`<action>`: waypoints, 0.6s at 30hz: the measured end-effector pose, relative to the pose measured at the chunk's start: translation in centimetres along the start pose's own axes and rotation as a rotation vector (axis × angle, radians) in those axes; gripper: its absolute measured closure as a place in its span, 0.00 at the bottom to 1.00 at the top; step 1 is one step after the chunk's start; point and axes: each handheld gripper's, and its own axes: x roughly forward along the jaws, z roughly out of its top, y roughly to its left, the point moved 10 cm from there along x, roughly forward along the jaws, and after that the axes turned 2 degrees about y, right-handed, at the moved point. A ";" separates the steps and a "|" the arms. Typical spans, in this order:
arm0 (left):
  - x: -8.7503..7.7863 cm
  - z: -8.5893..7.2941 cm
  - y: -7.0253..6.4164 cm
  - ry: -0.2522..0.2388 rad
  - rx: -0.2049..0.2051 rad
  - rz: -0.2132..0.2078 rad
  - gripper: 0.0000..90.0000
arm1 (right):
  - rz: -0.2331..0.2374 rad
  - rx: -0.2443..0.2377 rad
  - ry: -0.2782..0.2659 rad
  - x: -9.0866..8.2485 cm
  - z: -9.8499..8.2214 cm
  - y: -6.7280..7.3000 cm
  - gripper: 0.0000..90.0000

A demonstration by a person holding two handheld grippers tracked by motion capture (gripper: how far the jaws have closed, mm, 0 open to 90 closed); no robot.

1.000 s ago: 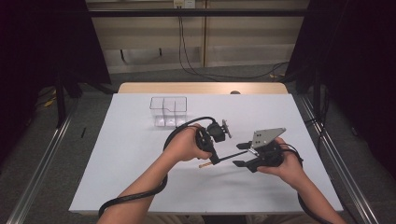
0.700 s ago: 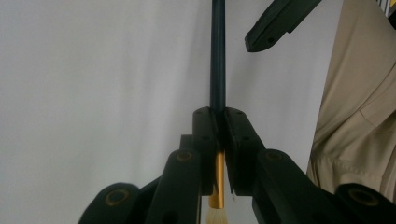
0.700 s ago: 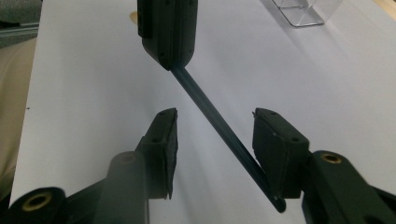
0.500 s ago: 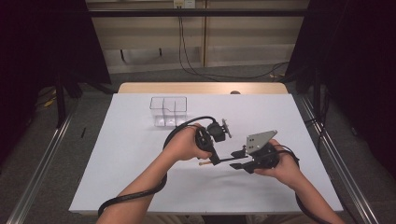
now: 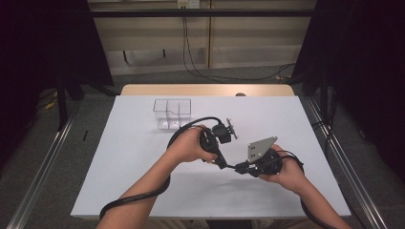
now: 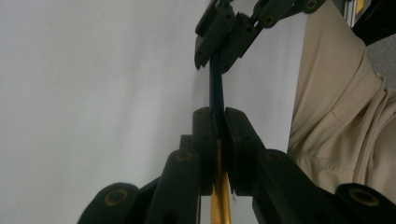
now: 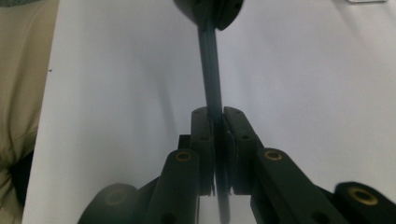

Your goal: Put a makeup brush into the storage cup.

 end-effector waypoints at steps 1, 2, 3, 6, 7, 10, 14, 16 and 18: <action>0.0 0.1 -0.1 -0.005 -0.009 -0.001 0.92 | 0.005 -0.009 0.002 0.1 0.0 0.1 0.95; -0.1 0.1 0.0 -0.009 -0.006 0.009 0.92 | 0.007 -0.002 0.003 0.2 0.1 0.2 0.95; -0.2 0.1 0.0 -0.008 -0.001 0.014 0.92 | 0.007 0.000 0.002 0.2 0.1 0.3 0.95; -0.4 0.3 0.2 -0.037 -0.006 0.022 0.89 | 0.012 0.015 -0.014 0.1 0.2 0.2 0.95; -0.5 0.3 0.1 -0.047 -0.018 0.015 0.88 | 0.011 0.014 -0.016 0.1 0.2 0.2 0.95; -0.9 0.3 0.2 -0.064 -0.018 0.004 0.84 | 0.010 0.018 -0.019 0.1 0.2 0.2 0.95; -1.1 0.3 0.0 -0.080 -0.022 -0.007 0.77 | 0.011 0.029 -0.019 0.2 0.1 0.2 0.95; -1.2 0.4 0.0 -0.100 -0.035 -0.006 0.74 | 0.008 0.037 -0.016 0.3 0.0 0.2 0.95; -1.4 0.4 0.0 -0.112 -0.052 -0.011 0.70 | 0.008 0.043 -0.025 0.3 0.0 0.2 0.95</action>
